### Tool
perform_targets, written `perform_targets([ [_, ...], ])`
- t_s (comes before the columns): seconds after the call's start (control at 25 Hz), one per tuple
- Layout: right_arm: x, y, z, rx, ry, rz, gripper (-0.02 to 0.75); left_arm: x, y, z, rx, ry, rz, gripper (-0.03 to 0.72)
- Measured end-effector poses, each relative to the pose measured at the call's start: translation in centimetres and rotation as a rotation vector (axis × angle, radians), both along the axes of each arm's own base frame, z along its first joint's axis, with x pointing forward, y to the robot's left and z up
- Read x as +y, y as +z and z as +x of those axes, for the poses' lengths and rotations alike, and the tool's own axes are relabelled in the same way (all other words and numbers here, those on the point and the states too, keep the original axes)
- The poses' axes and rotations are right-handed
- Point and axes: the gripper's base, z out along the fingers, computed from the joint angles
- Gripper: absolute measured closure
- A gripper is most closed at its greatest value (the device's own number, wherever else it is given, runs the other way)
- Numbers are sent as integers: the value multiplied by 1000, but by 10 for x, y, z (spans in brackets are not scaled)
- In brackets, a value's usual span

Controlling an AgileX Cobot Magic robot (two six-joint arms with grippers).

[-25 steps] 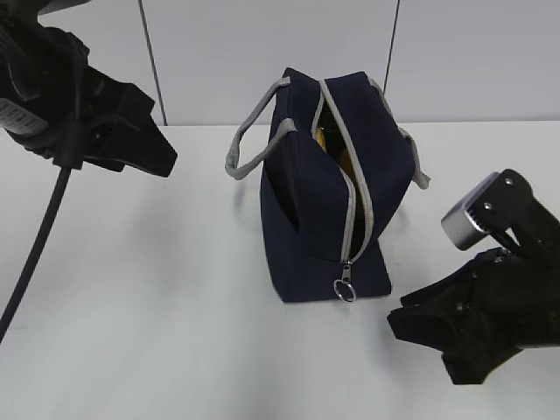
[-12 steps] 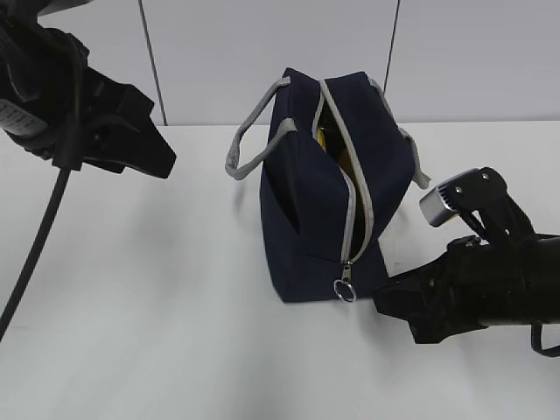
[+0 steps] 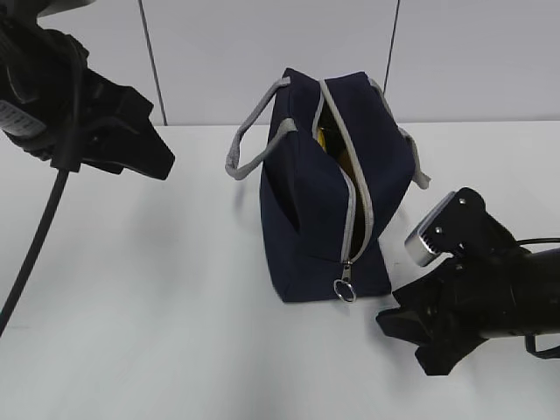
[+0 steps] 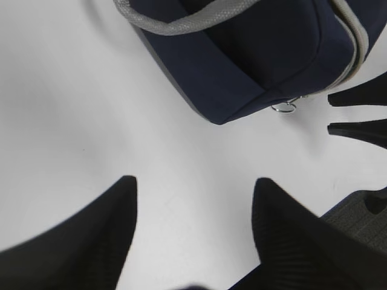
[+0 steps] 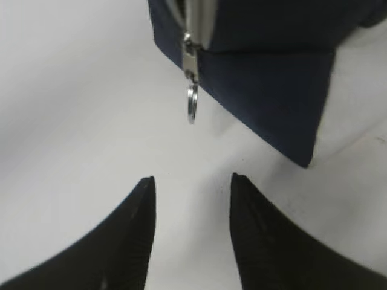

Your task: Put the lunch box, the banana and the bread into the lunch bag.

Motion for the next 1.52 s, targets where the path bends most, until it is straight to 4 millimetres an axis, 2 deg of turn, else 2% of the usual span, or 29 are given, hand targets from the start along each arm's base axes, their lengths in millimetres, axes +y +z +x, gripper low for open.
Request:
perform_targets([
  [0.2,1,-4,3,-31,22,-9,371,0,0,0,2,-1,1,263],
  [0.36,5,-3,6,-73,82,5,367,0,0,0,4,-2,3,263],
  [0.6,13,-26,8,-29,185,41,367,1,-1,0,2,-3,12,263],
  [0.96,19,-36,28,-23,195,43,369,1,-1,-1,7,-7,20,263],
  [1.28,19,-38,30,-20,193,42,477,1,-1,-1,9,-7,20,264],
  [1.52,20,-35,33,-31,193,51,491,1,-1,-1,9,-7,21,264],
])
